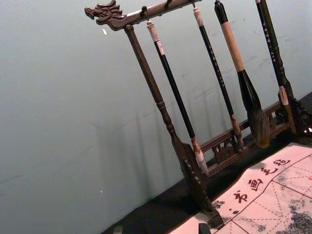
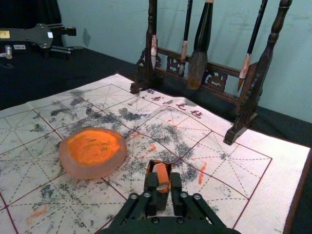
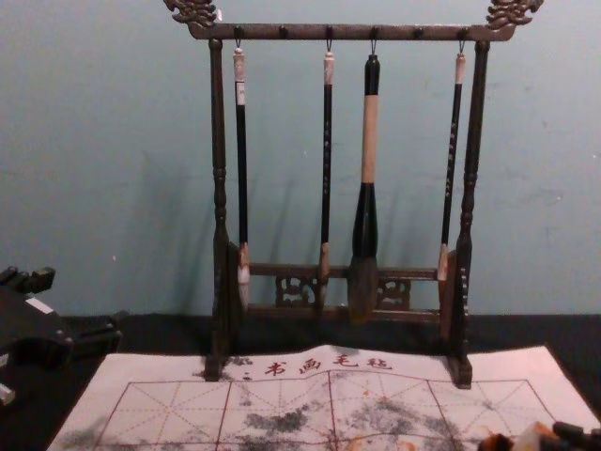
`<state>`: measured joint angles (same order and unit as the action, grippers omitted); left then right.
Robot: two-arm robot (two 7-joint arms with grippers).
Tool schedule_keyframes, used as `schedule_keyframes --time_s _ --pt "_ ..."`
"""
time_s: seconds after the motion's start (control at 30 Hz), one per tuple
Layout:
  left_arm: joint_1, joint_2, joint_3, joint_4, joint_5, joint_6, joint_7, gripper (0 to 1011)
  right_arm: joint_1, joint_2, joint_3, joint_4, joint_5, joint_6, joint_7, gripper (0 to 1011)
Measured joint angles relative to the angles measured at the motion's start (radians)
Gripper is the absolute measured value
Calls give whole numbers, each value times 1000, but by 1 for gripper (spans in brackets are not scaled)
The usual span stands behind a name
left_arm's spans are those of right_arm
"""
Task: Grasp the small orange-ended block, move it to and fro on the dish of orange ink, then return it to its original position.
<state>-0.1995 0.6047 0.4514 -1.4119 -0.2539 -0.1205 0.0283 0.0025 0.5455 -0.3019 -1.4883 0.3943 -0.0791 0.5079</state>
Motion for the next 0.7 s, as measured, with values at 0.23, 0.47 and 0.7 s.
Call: schedule_keyframes --time_s 0.23,0.47,0.7 --pt "0 0 0 0 0 0 0 1001 0 0 0 0 0 0 0 80" --pt "0 0 0 0 0 0 0 1001 0 0 0 0 0 0 0 80" --pt "0 0 0 0 0 0 0 1001 0 0 0 0 0 0 0 81"
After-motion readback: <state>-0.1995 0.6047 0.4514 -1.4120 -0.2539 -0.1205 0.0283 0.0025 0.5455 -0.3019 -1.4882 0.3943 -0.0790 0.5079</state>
